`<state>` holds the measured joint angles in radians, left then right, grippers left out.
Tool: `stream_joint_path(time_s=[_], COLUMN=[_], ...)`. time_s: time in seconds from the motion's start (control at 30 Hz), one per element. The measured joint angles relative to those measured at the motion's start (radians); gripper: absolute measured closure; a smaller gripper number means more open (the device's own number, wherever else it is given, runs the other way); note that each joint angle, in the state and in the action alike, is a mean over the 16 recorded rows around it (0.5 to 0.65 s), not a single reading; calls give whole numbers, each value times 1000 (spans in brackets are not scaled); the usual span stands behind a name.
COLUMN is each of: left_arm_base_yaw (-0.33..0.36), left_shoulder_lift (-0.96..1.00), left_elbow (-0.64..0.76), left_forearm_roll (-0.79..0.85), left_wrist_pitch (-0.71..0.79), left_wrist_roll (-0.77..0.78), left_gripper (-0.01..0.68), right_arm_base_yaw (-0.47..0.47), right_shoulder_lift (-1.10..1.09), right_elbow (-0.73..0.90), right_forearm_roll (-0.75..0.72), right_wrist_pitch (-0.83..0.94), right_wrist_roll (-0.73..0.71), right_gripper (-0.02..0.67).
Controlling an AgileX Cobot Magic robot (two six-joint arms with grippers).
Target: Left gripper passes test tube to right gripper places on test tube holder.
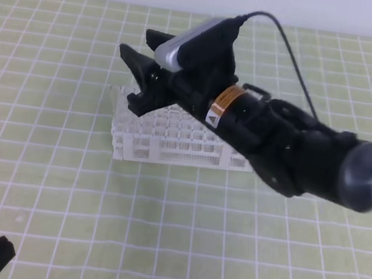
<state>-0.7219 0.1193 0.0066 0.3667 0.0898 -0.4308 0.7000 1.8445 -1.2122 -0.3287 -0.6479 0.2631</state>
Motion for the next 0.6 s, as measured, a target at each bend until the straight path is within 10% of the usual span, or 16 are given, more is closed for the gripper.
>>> stream_joint_path(time_s=[0.6], left_arm_base_yaw=[0], left_shoulder_lift=[1], left_elbow=[0], left_forearm_roll=[0], left_wrist_pitch=[-1], left_wrist_roll=[0], left_gripper=[675], right_arm_base_yaw=[3], right_shoulder_lift=[-753], right_elbow=[385], right_forearm_roll=[-55], right_wrist_pitch=[327], right_wrist_roll=[70], right_gripper=[653])
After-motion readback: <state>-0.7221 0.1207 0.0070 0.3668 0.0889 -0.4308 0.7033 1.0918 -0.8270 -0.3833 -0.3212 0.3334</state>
